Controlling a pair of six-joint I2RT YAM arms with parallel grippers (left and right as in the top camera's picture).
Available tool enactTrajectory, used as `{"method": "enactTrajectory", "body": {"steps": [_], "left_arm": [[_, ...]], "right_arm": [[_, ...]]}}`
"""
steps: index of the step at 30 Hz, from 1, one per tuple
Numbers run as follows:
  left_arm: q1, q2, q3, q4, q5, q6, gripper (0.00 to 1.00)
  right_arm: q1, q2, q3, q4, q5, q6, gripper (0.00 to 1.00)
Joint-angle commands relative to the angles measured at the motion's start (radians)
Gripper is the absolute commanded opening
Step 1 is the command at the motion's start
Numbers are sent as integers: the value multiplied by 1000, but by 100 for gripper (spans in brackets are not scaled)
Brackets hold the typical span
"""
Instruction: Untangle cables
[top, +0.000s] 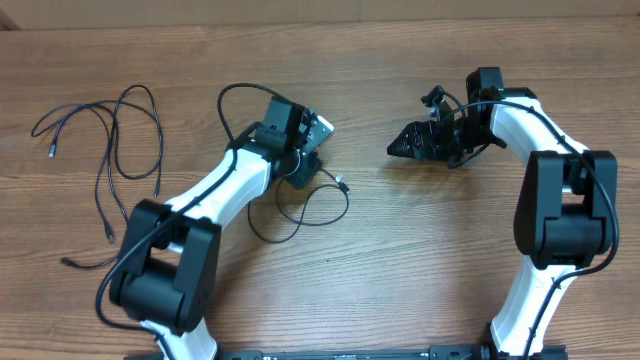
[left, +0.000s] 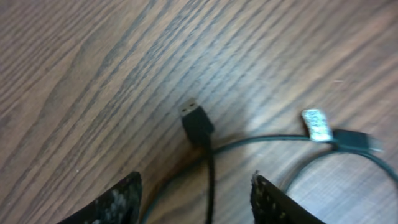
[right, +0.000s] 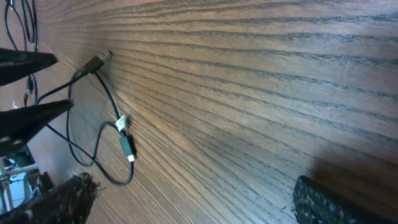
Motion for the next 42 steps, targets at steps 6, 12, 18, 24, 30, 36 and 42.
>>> {"method": "enactTrajectory", "body": {"steps": [6, 12, 18, 24, 30, 36, 42], "left_arm": [[0, 122, -8, 35, -37, 35, 58], [0, 182, -8, 13, -45, 39, 13], [0, 187, -7, -55, -42, 8, 4], [0, 165, 20, -127, -39, -115, 4], [0, 93, 79, -211, -41, -196, 4], [0, 45, 104, -311, -43, -224, 4], [-2, 53, 102, -420, -16, -271, 42]], "right_arm": [[5, 13, -3, 3, -5, 3, 100], [5, 13, -3, 3, -5, 3, 100], [5, 13, -3, 3, -5, 3, 100], [5, 13, -3, 3, -5, 3, 100], [5, 13, -4, 3, -5, 3, 100], [5, 13, -3, 3, -5, 3, 100], [5, 13, -3, 3, -5, 3, 100]]}}
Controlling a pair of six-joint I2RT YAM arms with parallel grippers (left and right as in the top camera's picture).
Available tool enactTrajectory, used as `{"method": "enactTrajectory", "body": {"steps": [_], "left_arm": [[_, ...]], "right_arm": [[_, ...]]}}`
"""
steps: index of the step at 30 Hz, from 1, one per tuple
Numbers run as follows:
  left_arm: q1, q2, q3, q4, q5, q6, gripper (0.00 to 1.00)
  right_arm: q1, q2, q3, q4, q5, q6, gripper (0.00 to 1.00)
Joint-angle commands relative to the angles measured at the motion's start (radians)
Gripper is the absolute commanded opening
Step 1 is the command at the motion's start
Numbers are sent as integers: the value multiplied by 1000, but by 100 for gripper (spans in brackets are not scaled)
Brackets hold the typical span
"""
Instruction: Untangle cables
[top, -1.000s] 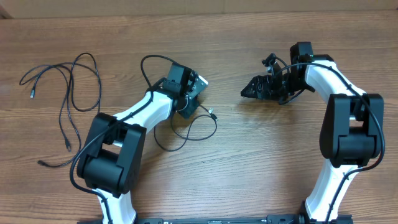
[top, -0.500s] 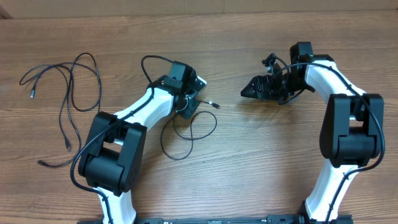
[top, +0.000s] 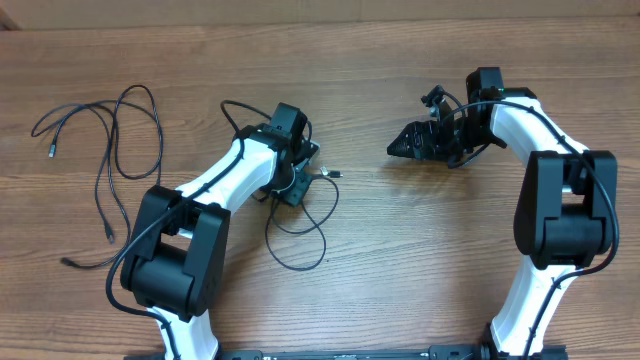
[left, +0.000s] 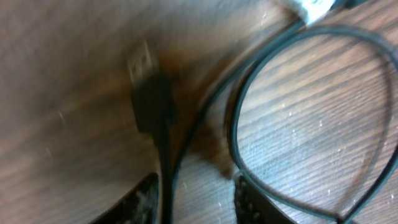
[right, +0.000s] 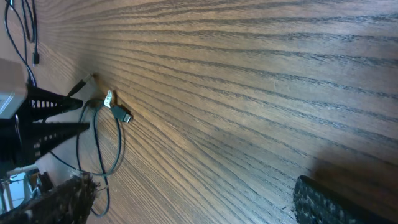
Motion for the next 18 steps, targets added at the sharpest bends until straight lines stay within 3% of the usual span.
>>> {"method": "enactTrajectory", "body": {"steps": [1, 8, 18], "left_arm": [[-2, -21, 15, -33, 16, -43, 42], [-2, -21, 15, -79, 16, -43, 50], [-2, -21, 15, -196, 11, -150, 45]], "right_arm": [[5, 13, -3, 3, -5, 3, 100], [5, 13, -3, 2, -5, 3, 100], [5, 13, -3, 3, -5, 3, 100]]}}
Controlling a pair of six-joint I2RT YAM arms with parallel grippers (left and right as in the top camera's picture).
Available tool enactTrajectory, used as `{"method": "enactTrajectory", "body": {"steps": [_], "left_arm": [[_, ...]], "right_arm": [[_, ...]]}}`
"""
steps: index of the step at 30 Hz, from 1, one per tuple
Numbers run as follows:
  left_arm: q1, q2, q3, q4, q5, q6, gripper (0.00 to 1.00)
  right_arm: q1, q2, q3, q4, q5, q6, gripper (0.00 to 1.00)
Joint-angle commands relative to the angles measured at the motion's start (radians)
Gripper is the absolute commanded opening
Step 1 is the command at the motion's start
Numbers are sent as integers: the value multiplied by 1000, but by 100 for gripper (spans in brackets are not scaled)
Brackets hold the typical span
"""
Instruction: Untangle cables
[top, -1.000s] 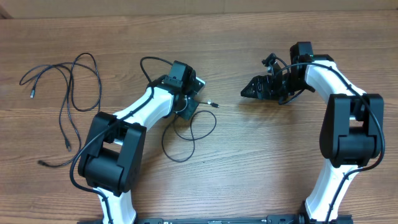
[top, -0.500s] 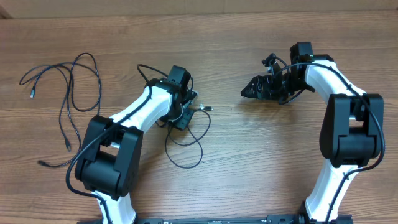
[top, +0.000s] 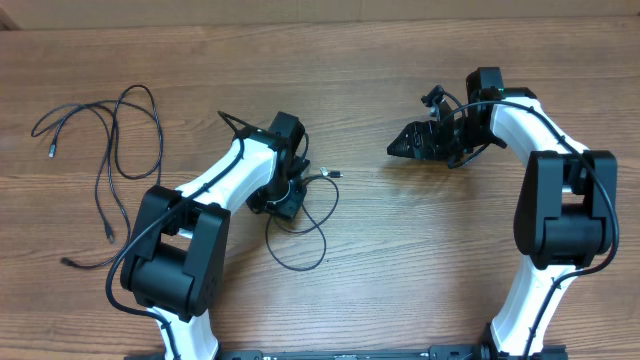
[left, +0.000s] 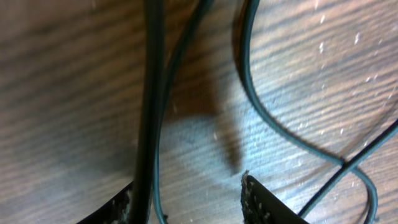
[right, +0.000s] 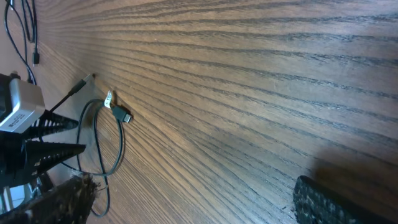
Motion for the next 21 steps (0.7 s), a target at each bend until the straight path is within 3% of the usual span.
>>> {"method": "enactTrajectory", "body": {"steps": [1, 8, 11, 15, 17, 21], "left_arm": [[-2, -21, 14, -32, 8, -80, 44], [-2, -21, -40, -11, 0, -151, 43], [-2, -21, -71, 17, 1, -153, 22], [-2, -21, -110, 41, 1, -153, 16], [-2, -21, -117, 42, 0, -152, 4], [-1, -26, -103, 37, 0, -152, 6]], "right_arm": [[5, 13, -3, 2, -5, 3, 100], [5, 13, -3, 2, -5, 3, 100], [5, 13, -3, 2, -5, 3, 100], [5, 13, -3, 2, -5, 3, 100], [5, 13, -3, 2, -5, 3, 100], [5, 13, -3, 2, -5, 3, 100]]}}
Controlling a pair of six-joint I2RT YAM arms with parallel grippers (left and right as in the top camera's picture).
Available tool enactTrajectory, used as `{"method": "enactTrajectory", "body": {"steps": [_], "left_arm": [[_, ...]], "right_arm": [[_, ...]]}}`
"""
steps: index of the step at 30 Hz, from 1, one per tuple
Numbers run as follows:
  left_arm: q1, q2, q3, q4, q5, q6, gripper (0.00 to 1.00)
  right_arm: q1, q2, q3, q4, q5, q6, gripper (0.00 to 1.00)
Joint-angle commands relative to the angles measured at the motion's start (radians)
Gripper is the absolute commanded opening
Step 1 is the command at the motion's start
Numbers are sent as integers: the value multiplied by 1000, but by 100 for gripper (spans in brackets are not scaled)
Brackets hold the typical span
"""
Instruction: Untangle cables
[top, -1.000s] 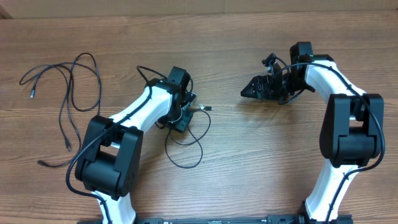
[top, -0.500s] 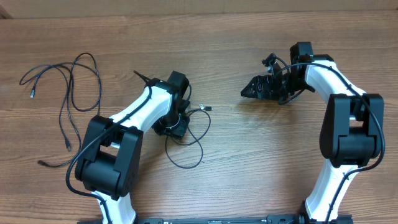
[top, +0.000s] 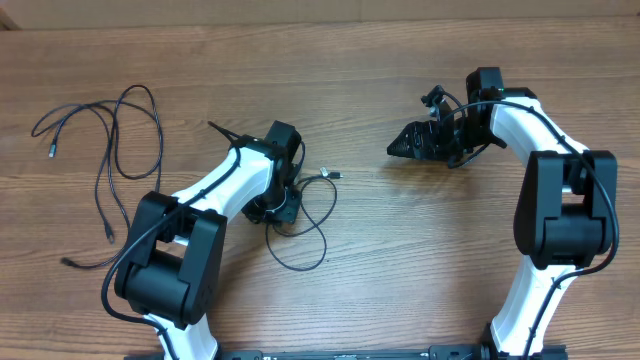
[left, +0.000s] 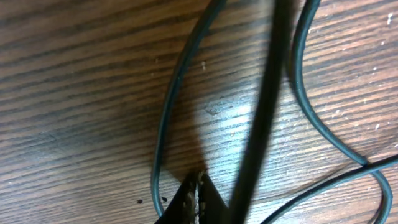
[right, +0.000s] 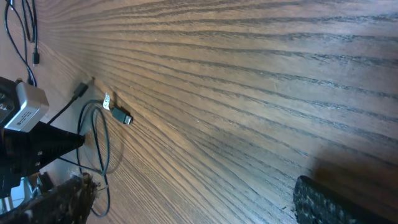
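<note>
A black cable (top: 305, 236) lies in a loop at the table's middle, its tagged plug (top: 324, 174) pointing right. My left gripper (top: 278, 208) is down on the loop's left side. In the left wrist view its fingertips (left: 198, 194) are pressed together; a thick blurred strand (left: 264, 106) runs into them and a thin strand (left: 168, 106) curves past on the left. My right gripper (top: 398, 148) hovers open and empty to the right, facing the loop. Its view shows the white tag (right: 107, 99) and a USB plug (right: 81, 89).
A second, thinner black cable (top: 110, 150) sprawls in loose curves over the far left of the wooden table (top: 420, 250), apart from the loop. The right arm (top: 560, 200) stands along the right side.
The left fingers stood open on either side of the cable; now they are shut together on it. The left wrist has shifted slightly toward the table's front. The right arm is unchanged.
First my open left gripper hung above the USB plug with the loop spread to its right. Then it was low beside the plug, and the loop had been pulled narrower. Then its fingers straddled the cable behind the plug, and now they are shut. The right gripper stayed put.
</note>
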Motion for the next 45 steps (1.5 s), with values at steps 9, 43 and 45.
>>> {"method": "enactTrajectory", "body": {"steps": [9, 43, 45], "left_arm": [[-2, 1, 167, -119, 11, -10, 35], [-261, 2, 145, -66, -37, -282, 57], [-262, 2, 111, -30, -38, -279, 59]], "right_arm": [[5, 13, -3, 3, -5, 3, 100], [5, 13, -3, 4, -5, 3, 100], [5, 13, -3, 3, -5, 3, 100]]}}
